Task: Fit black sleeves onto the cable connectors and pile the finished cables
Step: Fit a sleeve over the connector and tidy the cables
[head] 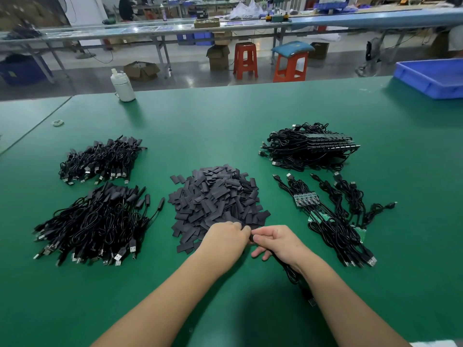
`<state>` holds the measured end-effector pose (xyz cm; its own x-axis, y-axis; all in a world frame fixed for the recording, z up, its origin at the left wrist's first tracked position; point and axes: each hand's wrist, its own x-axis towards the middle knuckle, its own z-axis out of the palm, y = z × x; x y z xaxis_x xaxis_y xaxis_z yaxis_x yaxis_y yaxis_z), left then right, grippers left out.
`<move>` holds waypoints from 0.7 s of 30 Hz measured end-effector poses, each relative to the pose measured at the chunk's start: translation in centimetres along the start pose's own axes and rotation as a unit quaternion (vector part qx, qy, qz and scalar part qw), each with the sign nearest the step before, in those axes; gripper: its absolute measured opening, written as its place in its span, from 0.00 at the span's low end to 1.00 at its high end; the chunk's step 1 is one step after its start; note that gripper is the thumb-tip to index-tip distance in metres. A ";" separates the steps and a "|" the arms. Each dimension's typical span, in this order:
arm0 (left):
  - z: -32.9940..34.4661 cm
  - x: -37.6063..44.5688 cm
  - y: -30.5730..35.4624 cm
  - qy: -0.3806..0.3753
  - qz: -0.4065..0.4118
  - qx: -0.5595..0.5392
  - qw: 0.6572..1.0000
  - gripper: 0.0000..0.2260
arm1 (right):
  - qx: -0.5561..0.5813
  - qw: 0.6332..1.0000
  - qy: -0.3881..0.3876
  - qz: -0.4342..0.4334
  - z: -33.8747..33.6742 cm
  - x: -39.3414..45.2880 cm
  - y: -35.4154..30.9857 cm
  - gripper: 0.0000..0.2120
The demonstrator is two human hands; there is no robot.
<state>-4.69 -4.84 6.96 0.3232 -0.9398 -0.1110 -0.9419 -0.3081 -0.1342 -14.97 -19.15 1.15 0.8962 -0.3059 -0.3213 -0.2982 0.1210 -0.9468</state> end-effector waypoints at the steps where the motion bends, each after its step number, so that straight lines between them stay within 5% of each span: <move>1: 0.0 -0.1 0.1 -0.003 -0.001 0.000 1.000 0.11 | -0.005 1.000 -0.002 -0.001 0.0 0.0 0.0 0.06; 21: 1.1 0.2 -1.2 0.024 -0.004 0.007 1.000 0.07 | 0.007 1.000 -0.005 -0.002 0.4 -0.5 -0.4 0.05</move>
<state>-3.42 -4.48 6.04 0.3266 -0.9431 -0.0629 -0.9375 -0.3148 -0.1483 -15.15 -18.70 1.71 0.9007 -0.2964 -0.3176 -0.2901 0.1339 -0.9476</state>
